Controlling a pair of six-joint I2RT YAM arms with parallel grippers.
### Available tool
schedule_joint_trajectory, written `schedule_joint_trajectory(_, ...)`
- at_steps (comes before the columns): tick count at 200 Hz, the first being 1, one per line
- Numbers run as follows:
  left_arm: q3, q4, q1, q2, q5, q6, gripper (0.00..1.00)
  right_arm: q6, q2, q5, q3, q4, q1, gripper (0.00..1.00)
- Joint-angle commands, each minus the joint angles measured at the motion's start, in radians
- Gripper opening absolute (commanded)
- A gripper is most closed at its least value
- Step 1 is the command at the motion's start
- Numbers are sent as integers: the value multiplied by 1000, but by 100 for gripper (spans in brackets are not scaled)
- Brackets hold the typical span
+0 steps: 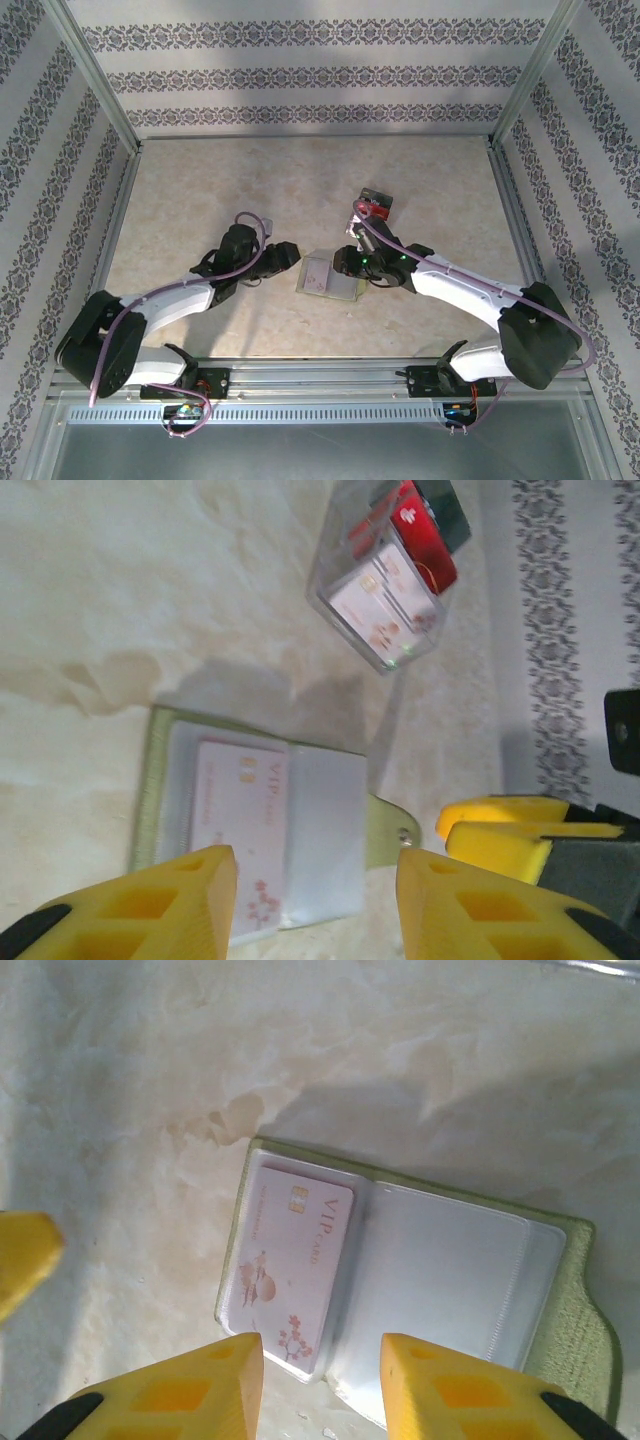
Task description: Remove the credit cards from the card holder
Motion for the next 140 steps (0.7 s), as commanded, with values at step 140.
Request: schedule_joint_trajectory(140, 72, -121, -124, 266, 5, 163, 22, 126, 190, -144, -6, 204, 14, 30)
